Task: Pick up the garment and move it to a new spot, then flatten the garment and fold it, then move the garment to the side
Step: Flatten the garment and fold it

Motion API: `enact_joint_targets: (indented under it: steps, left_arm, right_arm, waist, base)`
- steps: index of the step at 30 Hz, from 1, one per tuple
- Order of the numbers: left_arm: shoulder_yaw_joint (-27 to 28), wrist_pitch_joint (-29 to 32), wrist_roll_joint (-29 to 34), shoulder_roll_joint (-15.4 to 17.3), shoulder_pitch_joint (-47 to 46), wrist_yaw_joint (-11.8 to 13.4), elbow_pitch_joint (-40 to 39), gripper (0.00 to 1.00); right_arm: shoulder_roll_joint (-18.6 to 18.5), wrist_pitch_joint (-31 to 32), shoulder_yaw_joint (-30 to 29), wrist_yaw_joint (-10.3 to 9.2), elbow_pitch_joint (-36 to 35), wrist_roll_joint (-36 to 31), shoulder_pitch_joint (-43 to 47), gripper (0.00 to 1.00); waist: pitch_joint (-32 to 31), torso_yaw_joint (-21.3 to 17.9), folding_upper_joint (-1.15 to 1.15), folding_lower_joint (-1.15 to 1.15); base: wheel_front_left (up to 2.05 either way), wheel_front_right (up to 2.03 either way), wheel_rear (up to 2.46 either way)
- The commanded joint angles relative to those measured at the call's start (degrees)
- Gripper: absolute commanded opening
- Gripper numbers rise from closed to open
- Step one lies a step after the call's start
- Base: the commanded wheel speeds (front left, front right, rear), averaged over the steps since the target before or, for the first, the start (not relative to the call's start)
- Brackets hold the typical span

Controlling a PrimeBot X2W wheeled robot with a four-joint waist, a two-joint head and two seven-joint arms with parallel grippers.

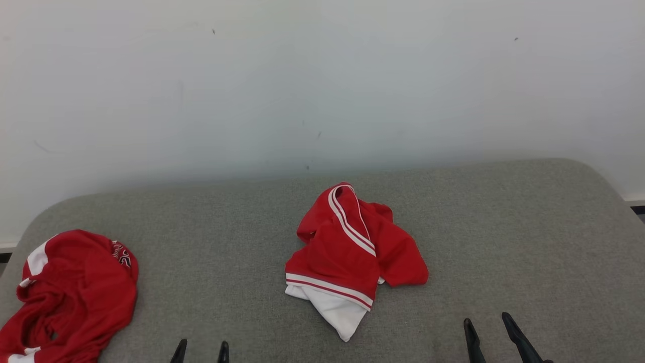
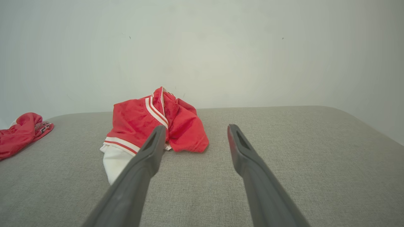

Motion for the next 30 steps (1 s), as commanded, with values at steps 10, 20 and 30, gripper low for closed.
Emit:
enact_joint_targets:
  steps: [10, 20, 30]
  left_arm:
    - [-9.75, -0.27, -2.17, -0.01, -8.52, -2.82, 2.96, 1.00]
    - [-21.13, -0.27, -3.13, 0.01, -22.56, -6.69, 14.71, 1.00]
    - [-29.77, -0.22, -4.26, 0.03, -35.52, -5.89, 27.74, 1.00]
  right_arm:
    - [-0.64, -0.04, 0.02, 0.04, -0.26, -0.43, -2.57, 1.00]
    - [-0.99, -0.04, 0.41, 0.04, -0.69, -0.55, -6.05, 1.00]
    - [-0.35, -0.04, 0.45, 0.04, -1.15, -0.84, -9.40, 1.00]
  waist:
    - [4.25, -2.31, 0.00, 0.00]
    - [10.39, -7.76, 0.00, 0.00]
    - [16.50, -10.18, 0.00, 0.00]
  base:
    - [0.00, 0.00, 0.00]
    - [0.00, 0.00, 0.00]
    - [0.00, 0.00, 0.00]
